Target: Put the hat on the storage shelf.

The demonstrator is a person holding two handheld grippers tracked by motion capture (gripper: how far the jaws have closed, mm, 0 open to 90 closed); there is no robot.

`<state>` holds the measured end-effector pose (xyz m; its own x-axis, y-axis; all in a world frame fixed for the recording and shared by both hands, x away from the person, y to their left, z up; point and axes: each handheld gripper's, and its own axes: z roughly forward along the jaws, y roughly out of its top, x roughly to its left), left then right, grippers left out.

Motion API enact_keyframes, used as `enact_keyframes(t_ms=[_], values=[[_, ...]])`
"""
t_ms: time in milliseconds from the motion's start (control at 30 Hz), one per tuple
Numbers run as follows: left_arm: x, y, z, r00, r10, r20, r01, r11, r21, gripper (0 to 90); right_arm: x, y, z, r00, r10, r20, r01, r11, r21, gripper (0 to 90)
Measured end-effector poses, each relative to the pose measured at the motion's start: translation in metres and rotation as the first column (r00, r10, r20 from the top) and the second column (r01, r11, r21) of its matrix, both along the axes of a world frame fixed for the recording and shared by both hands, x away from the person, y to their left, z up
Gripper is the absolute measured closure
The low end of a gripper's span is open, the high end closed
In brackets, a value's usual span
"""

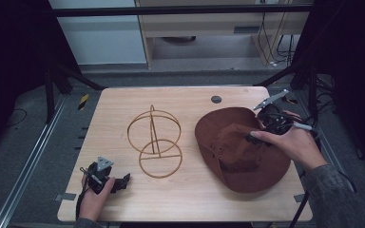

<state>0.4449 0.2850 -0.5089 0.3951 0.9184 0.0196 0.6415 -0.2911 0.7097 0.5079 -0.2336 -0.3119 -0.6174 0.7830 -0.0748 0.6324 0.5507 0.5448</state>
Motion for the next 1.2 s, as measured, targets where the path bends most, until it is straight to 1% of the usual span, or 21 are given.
enact_keyframes(t_ms=[100, 200, 233, 333, 367, 433, 500, 567, 733, 767, 833, 900, 1033, 1100, 1200], values=[[0.000, 0.000, 0.000, 1.0000, -0.002, -0.001, 0.002, 1.0000, 0.001, 0.0, 0.006, -0.001, -0.003, 0.9997, -0.006, -0.025, 0.005, 1.000, -0.010, 18.8], [0.001, 0.000, 0.000, 1.0000, -0.002, -0.001, 0.002, 1.0000, 0.001, 0.0, 0.012, -0.003, -0.008, 0.9988, -0.017, -0.045, 0.017, 1.000, -0.006, 19.7], [0.001, 0.000, 0.000, 1.0000, -0.002, -0.001, 0.002, 1.0000, 0.001, 0.0, 0.015, -0.003, -0.011, 0.9980, -0.011, -0.062, 0.010, 1.000, -0.009, 17.7], [0.001, 0.000, 0.000, 1.0000, -0.003, -0.001, 0.003, 1.0000, 0.001, 0.0, 0.017, -0.003, -0.013, 0.9978, 0.003, -0.066, -0.003, 1.000, 0.002, 15.6], [0.001, 0.000, 0.000, 1.0000, -0.002, -0.001, 0.002, 1.0000, 0.001, 0.0, 0.018, -0.001, -0.016, 0.9971, 0.013, -0.074, -0.013, 1.000, 0.005, 13.8], [0.001, 0.000, 0.000, 1.0000, -0.004, -0.001, 0.004, 1.0000, 0.000, 0.0, 0.020, 0.003, -0.022, 0.9954, 0.036, -0.089, -0.036, 0.999, 0.000, 12.2], [0.001, 0.000, 0.000, 1.0000, -0.004, -0.001, 0.004, 1.0000, 0.000, 0.0, 0.023, 0.006, -0.026, 0.9947, 0.045, -0.093, -0.045, 0.999, -0.004, 11.4], [0.001, 0.000, 0.000, 1.0000, -0.005, 0.000, 0.005, 1.0000, 0.002, 0.0, 0.026, 0.008, -0.030, 0.9936, 0.049, -0.101, -0.051, 0.999, -0.012, 11.8], [0.001, 0.000, 0.000, 1.0000, -0.007, 0.000, 0.007, 1.0000, 0.004, 0.0, 0.033, 0.011, -0.040, 0.9912, 0.041, -0.126, -0.044, 0.999, -0.019, 13.1], [0.001, 0.000, 0.000, 1.0000, -0.007, 0.000, 0.007, 1.0000, 0.004, 0.0, 0.034, 0.012, -0.043, 0.9911, 0.042, -0.127, -0.045, 0.999, -0.025, 13.7], [0.001, 0.000, 0.000, 1.0000, -0.007, 0.000, 0.007, 1.0000, 0.004, 0.0, 0.035, 0.013, -0.046, 0.9886, 0.046, -0.143, -0.050, 0.999, -0.022, 17.6], [0.001, 0.000, 0.000, 1.0000, -0.007, 0.000, 0.007, 1.0000, 0.003, 0.0, 0.037, 0.014, -0.050, 0.9873, 0.058, -0.148, -0.065, 0.997, -0.038, 17.1], [0.002, 0.000, 0.000, 1.0000, -0.007, -0.001, 0.007, 1.0000, 0.002, 0.0, 0.043, 0.016, -0.054, 0.9889, 0.065, -0.134, -0.071, 0.997, -0.041, 16.0], [0.002, 0.000, 0.000, 1.0000, -0.006, -0.001, 0.006, 1.0000, 0.002, 0.0, 0.046, 0.017, -0.057, 0.9884, 0.060, -0.139, -0.069, 0.996, -0.056, 15.9], [0.002, 0.000, 0.000, 1.0000, -0.006, -0.001, 0.006, 1.0000, 0.002, 0.0, 0.049, 0.019, -0.061, 0.9871, 0.063, -0.148, -0.072, 0.996, -0.056, 15.9]])
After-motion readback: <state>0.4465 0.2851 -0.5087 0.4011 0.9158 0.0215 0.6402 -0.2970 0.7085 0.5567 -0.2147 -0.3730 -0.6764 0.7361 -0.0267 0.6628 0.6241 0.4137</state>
